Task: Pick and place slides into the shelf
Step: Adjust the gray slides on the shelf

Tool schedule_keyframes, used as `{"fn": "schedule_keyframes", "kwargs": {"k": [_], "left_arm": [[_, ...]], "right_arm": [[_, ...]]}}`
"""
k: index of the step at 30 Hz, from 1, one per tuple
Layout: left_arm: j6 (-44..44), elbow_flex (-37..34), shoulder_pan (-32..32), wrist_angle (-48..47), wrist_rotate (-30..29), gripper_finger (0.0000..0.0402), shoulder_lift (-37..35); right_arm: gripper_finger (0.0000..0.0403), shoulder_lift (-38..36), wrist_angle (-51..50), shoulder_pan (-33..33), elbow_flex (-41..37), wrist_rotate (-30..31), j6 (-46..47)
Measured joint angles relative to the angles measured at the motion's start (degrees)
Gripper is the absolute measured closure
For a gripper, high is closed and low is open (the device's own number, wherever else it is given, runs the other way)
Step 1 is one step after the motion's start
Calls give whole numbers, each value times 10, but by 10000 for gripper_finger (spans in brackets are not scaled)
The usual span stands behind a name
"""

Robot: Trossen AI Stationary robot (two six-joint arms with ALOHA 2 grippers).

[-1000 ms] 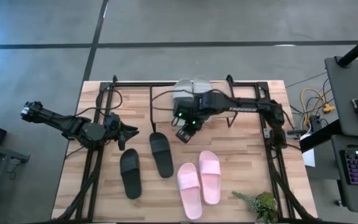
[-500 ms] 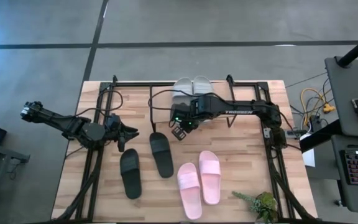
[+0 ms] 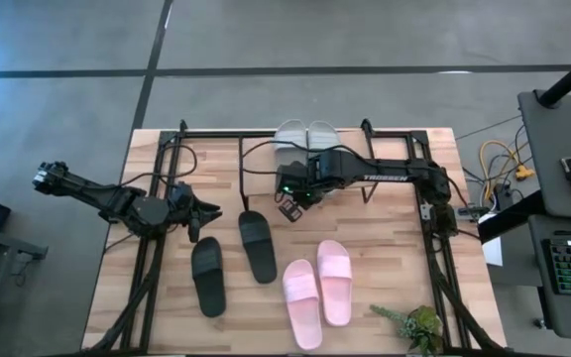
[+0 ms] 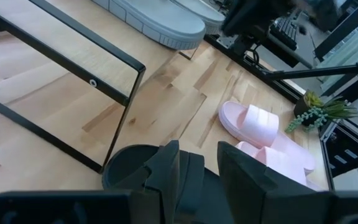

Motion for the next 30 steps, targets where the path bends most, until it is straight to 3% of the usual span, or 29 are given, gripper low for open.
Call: {"fn": "schedule_keyframes", "kwargs": {"k": [4, 8, 21, 30], "left_arm": [[1, 0, 0, 0, 0, 307, 0], [1, -1, 0, 0, 1, 307, 0], [17, -2, 0, 0, 3, 307, 0], [27, -2, 0, 0, 3, 307, -1]], "right_arm": [[369, -6, -116, 5, 15, 0, 25], [369, -28, -86, 5, -13, -29, 42], [369, -41, -94, -23, -124, 27, 94], [369, -42, -72, -40, -132, 34, 83]]}}
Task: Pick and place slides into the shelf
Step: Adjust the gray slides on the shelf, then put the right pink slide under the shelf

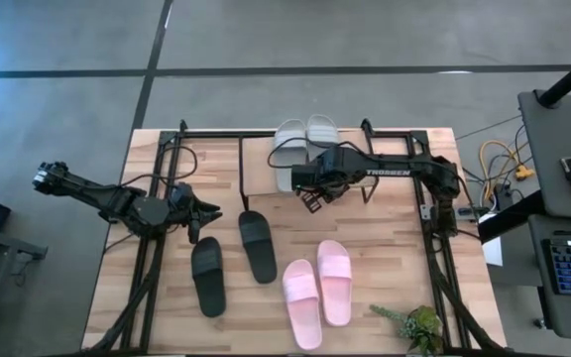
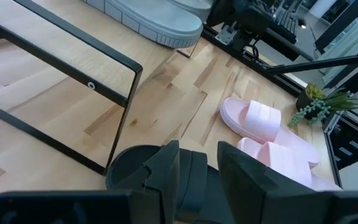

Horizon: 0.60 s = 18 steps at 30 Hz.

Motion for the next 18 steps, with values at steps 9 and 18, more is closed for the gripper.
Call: {"fn": "schedule_keyframes", "kwargs": {"k": [9, 18], "left_arm": [[1, 0, 0, 1, 0, 307, 0], [33, 0, 0, 2, 31, 307, 1]], "right_arm": [[369, -27, -5, 55, 40, -84, -2], [369, -44, 5, 222, 46, -90, 17]]}}
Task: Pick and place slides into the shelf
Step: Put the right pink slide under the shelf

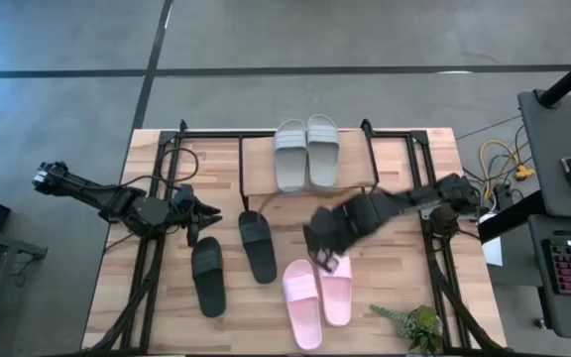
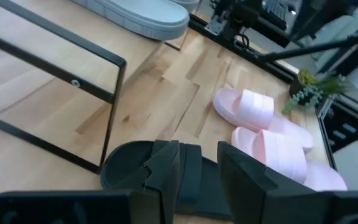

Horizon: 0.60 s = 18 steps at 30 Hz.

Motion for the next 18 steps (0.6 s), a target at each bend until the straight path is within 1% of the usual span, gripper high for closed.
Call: {"fn": "schedule_keyframes", "kwargs": {"k": [5, 7, 10, 12, 14, 16, 18], "left_arm": [[33, 0, 0, 1, 16, 307, 0], [43, 0, 0, 1, 24, 307, 0], [47, 0, 0, 1, 35, 307, 0], [47, 0, 0, 1, 43, 307, 0], [47, 0, 0, 1, 48, 307, 0], [47, 0, 0, 1, 55, 307, 0], [47, 0, 0, 0, 58, 307, 0]], "right_arm": [[365, 15, 27, 99, -14, 24, 80], [352, 31, 14, 128, -17, 23, 109], [317, 60, 2, 155, -17, 30, 136], [290, 82, -2, 168, -17, 46, 121], [264, 104, -2, 179, -17, 74, 87], [241, 129, -4, 185, -17, 100, 49], [224, 153, -4, 188, -17, 113, 19]]}}
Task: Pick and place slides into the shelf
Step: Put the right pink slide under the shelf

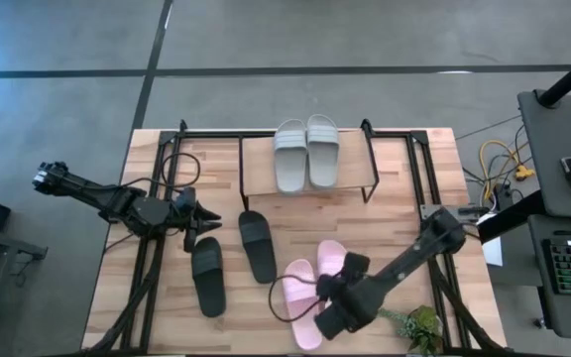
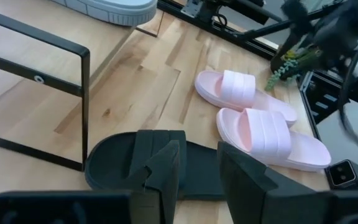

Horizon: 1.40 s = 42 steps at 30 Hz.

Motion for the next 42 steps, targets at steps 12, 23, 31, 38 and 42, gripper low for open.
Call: {"fn": "schedule_keyframes", "kwargs": {"k": [12, 23, 31, 38, 42], "left_arm": [[-5, 0, 0, -1, 1, 307, 0], [-5, 0, 0, 0, 1, 307, 7], [-20, 0, 0, 1, 1, 307, 21], [-22, 0, 0, 1, 1, 307, 25], [-34, 0, 0, 0, 1, 307, 26]], "right_arm": [[200, 78, -35, -5, -4, 53, 13], [238, 78, -13, -41, -54, 78, 19], [369, 77, -8, -81, -97, 97, -15], [381, 55, -35, -97, -166, 138, 1], [379, 38, -33, -101, -225, 153, -10]]}}
